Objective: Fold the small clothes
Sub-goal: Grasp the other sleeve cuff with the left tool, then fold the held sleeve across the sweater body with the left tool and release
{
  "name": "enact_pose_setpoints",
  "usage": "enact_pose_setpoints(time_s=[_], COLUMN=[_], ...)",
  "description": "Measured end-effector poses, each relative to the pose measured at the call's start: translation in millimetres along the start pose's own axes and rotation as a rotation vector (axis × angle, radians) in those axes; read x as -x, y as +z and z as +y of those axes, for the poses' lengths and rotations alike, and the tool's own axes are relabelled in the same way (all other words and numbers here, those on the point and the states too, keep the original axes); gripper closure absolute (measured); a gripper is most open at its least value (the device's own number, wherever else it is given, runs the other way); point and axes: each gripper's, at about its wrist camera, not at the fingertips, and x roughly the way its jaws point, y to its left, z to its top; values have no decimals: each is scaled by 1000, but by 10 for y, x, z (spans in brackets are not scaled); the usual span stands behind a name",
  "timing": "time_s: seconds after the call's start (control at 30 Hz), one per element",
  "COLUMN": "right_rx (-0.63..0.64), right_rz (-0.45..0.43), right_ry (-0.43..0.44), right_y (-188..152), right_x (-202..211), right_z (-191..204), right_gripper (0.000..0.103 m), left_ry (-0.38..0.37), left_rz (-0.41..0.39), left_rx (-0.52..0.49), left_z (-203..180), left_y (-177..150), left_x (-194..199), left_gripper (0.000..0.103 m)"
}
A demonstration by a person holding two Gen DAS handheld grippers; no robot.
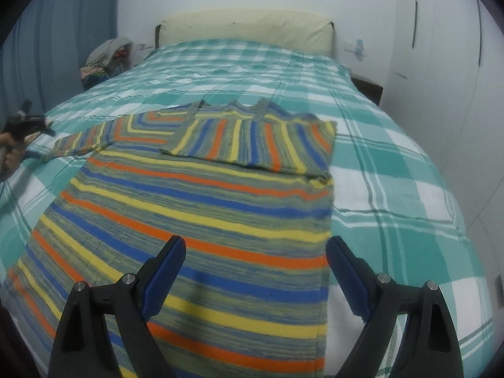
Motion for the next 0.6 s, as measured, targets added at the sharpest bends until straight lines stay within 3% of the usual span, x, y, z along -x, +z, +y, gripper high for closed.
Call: enact_pose_setpoints(time_s=[0.07,0.13,0.2,0.37,0.47,0.6], right_rx=[9,3,-10,-32,-57,-73], right_rz=[6,18,26,-26,-53,-80], right_ry=[-5,2,15,36,50,72], right_y=[-14,-23,-23,47,100,136], right_x=[-24,-54,-60,105,203,301], right_z=[20,20,7,-59,-120,-171], right_gripper=[13,13,13,13,13,13], left_ry=[11,24,43,80,23,-65], left_rz=[-6,16,28,-77,-121,-112], left_rx=[-55,-112,-164,-304,-423,-564], left_z=[-137,-263,-415,-1140,-1875,-2852], left_y=[-10,-37,-75,-30,-95,-390], left_x=[-41,-87,-42,591,925,1019], left_gripper=[34,94,98,98,98,98])
